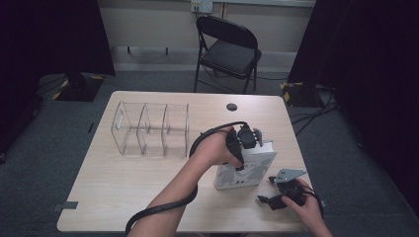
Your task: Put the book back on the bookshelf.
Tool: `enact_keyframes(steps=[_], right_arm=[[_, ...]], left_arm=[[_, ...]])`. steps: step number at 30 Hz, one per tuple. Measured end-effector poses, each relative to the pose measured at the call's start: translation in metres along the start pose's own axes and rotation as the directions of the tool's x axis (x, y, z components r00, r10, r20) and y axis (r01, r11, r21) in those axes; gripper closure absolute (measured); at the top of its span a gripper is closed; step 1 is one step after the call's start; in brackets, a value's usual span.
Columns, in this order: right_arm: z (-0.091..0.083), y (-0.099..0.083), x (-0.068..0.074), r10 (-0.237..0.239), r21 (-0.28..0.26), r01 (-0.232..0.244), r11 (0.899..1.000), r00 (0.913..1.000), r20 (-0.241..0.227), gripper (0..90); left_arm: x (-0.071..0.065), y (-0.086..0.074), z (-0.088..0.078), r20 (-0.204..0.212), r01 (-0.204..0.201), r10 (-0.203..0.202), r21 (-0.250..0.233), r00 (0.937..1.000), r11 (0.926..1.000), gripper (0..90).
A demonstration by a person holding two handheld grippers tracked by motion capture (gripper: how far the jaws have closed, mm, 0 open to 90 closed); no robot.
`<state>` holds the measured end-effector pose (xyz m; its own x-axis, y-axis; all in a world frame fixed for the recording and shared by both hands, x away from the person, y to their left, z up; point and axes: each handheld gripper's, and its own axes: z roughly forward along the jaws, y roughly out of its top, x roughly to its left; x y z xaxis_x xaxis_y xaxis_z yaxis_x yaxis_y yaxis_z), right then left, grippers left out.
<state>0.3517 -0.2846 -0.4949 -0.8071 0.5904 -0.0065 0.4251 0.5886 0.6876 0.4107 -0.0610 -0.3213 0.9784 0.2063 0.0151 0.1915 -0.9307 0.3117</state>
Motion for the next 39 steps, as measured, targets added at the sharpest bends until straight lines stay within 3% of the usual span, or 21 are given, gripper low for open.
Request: enact_keyframes(steps=[8, 16, 25, 30, 39], right_arm=[[0.001, -0.006, 0.003, 0.023, -0.06, -0.022, 0.998, 0.9996, 0.018, 12.3], [0.001, -0.006, 0.003, 0.023, -0.061, -0.022, 0.998, 0.9996, 0.018, 12.2], [0.002, -0.006, 0.002, 0.024, -0.06, -0.023, 0.998, 0.9996, 0.017, 12.2], [0.002, -0.006, 0.002, 0.025, -0.061, -0.024, 0.998, 0.9996, 0.016, 12.2], [0.002, -0.006, 0.002, 0.025, -0.061, -0.024, 0.998, 0.9996, 0.016, 12.2]], left_arm=[[0.0, 0.001, 0.001, -0.003, -0.004, 0.004, 0.022, 1.0, 0.9997, 44.3], [-0.001, 0.001, 0.003, -0.023, -0.007, 0.008, 0.011, 0.9997, 0.9999, 43.7], [-0.005, 0.001, 0.002, -0.017, -0.013, 0.013, 0.012, 0.9998, 0.9998, 47.9], [-0.009, 0.001, 0.0, -0.025, 0.034, -0.034, 0.015, 0.9991, 0.9993, 51.7], [-0.013, 0.0, -0.003, -0.034, 0.141, -0.14, 0.018, 0.9895, 0.9899, 52.6]])
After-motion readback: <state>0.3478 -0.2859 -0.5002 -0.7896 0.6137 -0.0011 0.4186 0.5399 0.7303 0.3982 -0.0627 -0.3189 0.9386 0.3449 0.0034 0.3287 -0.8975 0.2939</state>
